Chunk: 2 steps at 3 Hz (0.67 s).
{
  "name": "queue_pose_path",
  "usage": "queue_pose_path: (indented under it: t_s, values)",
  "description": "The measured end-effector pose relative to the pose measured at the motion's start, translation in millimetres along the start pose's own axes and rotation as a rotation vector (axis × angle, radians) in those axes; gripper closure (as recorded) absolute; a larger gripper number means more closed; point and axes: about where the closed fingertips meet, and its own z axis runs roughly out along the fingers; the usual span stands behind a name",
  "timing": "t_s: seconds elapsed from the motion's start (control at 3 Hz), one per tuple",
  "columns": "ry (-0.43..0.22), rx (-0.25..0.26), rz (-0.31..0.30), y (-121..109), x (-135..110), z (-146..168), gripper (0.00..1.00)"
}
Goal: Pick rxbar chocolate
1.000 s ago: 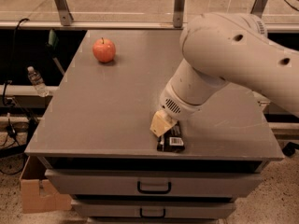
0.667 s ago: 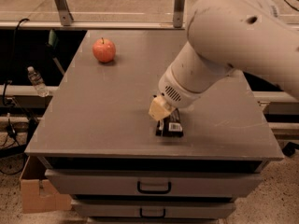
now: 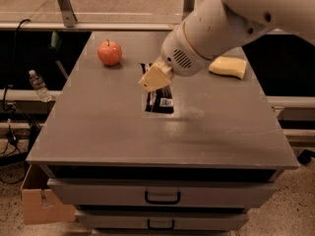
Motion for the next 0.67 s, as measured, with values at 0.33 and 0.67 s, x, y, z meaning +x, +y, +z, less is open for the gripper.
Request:
queue_pose_path:
  t_s: [0.33,0.67]
  values:
    - [-0.218,-0.122,-0.057,-10,-46,-8,1.0]
    - [-0.434,-0.282,-0.104,-14,-84,-7,1.0]
